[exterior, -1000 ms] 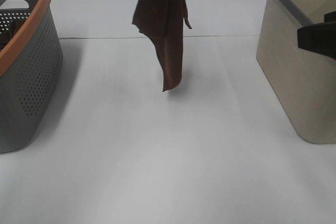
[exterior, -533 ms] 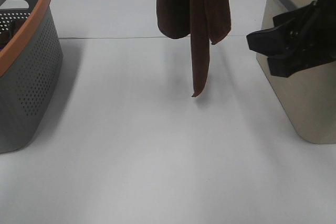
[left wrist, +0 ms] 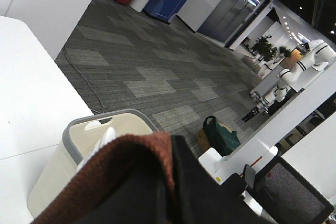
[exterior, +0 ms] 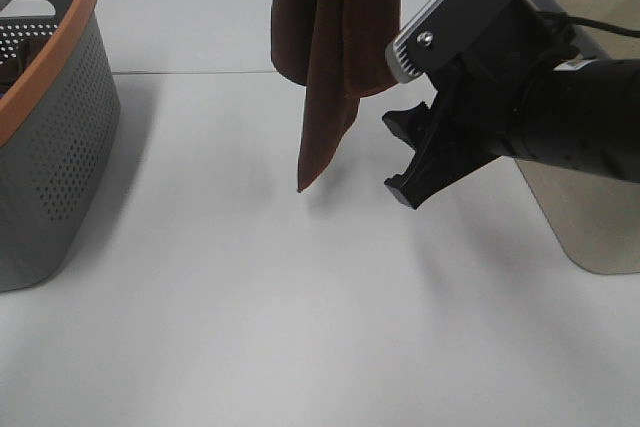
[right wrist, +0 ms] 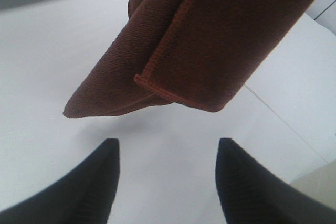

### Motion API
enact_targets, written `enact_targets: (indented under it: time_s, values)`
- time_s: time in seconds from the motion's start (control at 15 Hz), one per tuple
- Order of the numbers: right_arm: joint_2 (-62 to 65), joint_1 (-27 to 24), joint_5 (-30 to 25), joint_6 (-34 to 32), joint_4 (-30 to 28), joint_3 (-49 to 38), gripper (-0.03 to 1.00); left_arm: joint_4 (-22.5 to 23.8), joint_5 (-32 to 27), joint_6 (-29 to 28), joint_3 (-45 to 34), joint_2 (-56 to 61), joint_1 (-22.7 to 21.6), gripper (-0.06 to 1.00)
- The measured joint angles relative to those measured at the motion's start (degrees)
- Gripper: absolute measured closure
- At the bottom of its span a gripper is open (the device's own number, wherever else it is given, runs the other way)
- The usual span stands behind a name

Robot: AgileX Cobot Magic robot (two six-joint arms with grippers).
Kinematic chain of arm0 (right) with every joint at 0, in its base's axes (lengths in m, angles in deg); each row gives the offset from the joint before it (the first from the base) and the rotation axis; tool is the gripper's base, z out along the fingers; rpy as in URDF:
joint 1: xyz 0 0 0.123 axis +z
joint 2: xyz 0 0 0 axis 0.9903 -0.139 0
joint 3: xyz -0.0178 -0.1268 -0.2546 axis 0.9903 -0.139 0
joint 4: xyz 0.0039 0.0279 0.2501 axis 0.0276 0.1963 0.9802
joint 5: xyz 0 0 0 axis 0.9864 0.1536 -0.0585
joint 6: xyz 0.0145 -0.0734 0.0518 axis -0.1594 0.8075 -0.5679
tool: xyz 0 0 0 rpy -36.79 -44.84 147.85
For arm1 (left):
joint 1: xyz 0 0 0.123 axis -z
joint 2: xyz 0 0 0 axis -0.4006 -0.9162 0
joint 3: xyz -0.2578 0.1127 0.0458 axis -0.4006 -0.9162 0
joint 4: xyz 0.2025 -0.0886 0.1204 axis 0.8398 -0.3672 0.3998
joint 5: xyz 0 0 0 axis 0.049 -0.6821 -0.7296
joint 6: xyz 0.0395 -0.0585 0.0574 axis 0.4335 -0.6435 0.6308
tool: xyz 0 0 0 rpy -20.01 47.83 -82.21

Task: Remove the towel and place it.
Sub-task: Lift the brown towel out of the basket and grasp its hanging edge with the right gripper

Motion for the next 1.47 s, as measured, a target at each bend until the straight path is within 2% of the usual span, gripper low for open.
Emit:
enact_targets:
  time_s: [0.13,0.4,0.6,0.93,1.27,1.47]
  values:
    - [-4.4,2.1,5.9,-0.3,-0.9,0.1,0.43,-0.1,0.0,0.0,0.0,0.0,0.0,0.94]
    - [-10.5,2.7,11.2,-8.3,-5.0,3.6,0.43,-0.1,0.1,0.0,0.0,0.0,0.0,0.94]
    - [-13.2,2.7,16.1,-9.5,-6.0,4.6,0.43,-0.1,0.2,0.0,0.0,0.0,0.0,0.94]
    - [-13.3,2.7,18.9,-11.7,-6.4,4.7,0.43,-0.1,0.2,0.0,0.0,0.0,0.0,0.94]
    - [-14.7,2.7,19.1,-21.0,-16.8,4.7,0.43,-0.1,0.2,0.0,0.0,0.0,0.0,0.94]
    - [-18.6,2.7,20.1,-21.9,-16.8,4.7,0.43,-0.1,0.2,0.0,0.0,0.0,0.0,0.94]
